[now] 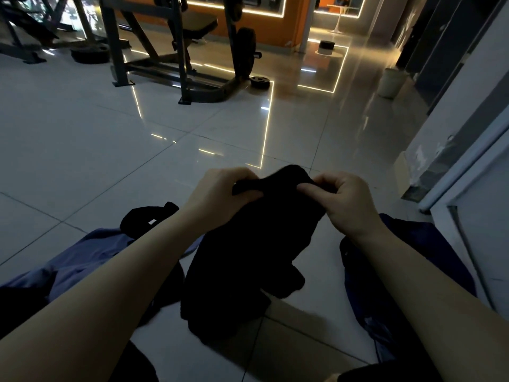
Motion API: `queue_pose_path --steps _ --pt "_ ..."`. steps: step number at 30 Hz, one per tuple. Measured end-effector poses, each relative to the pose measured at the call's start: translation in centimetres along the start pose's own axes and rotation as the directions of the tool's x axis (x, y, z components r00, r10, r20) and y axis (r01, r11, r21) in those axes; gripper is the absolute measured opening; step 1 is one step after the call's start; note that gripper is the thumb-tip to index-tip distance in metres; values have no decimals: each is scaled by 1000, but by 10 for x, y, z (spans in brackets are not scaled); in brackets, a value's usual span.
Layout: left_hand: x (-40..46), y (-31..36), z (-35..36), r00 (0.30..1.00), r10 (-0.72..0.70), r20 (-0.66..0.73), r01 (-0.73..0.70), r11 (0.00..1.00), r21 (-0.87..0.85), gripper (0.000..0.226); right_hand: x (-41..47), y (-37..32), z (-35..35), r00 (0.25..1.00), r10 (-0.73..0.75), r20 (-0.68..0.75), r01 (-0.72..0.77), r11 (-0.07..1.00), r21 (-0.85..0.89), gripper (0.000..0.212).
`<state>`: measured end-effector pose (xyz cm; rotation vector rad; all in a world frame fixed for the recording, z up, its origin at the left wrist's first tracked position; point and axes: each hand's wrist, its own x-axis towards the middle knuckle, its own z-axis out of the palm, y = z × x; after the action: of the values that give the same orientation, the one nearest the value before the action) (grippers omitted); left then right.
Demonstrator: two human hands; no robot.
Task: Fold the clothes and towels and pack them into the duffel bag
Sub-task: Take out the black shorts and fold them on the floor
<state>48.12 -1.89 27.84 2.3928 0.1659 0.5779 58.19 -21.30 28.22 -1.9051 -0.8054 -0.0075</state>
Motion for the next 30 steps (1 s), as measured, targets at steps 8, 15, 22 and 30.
queue_pose_path --steps 8,15,22,30 --pt "7 16 24 999 31 38 -27 995 -98 19 0 -6 -1 980 4 198 -31 991 131 15" --pt "6 22 35 998 -36 -56 18 957 -289 11 1 1 -9 970 87 227 -104 993 63 20" --pt "2 31 38 967 -215 -137 128 874 -469 6 -1 -2 5 988 104 112 -110 993 44 13" --pt "-9 47 26 967 -252 -40 175 767 -618 7 1 -14 0 992 -3 123 -4 999 54 16"
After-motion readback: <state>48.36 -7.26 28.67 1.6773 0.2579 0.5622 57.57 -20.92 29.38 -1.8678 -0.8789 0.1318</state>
